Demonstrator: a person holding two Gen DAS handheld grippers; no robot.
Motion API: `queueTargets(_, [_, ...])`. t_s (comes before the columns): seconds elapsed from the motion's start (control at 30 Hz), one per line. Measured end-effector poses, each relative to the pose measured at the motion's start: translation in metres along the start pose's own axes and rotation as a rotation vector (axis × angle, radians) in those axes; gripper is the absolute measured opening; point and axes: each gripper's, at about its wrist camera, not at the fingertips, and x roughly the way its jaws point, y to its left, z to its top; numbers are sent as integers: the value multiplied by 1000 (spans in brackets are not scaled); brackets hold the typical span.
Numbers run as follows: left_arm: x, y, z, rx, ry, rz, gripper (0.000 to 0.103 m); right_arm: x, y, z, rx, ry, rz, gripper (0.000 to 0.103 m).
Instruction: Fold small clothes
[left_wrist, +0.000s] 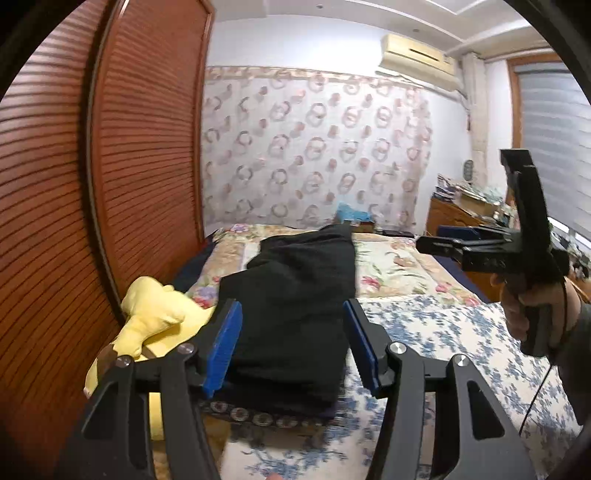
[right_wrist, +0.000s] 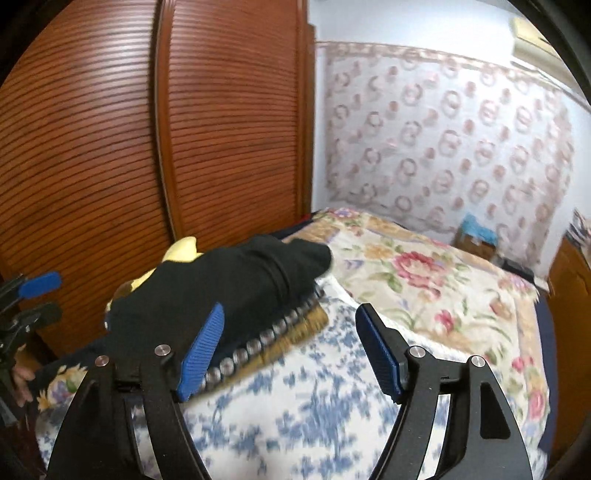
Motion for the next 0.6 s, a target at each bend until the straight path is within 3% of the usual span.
queueTargets(0.6, [-25, -95, -7, 74, 26, -102, 56, -151, -19, -95, 165, -93, -229, 76])
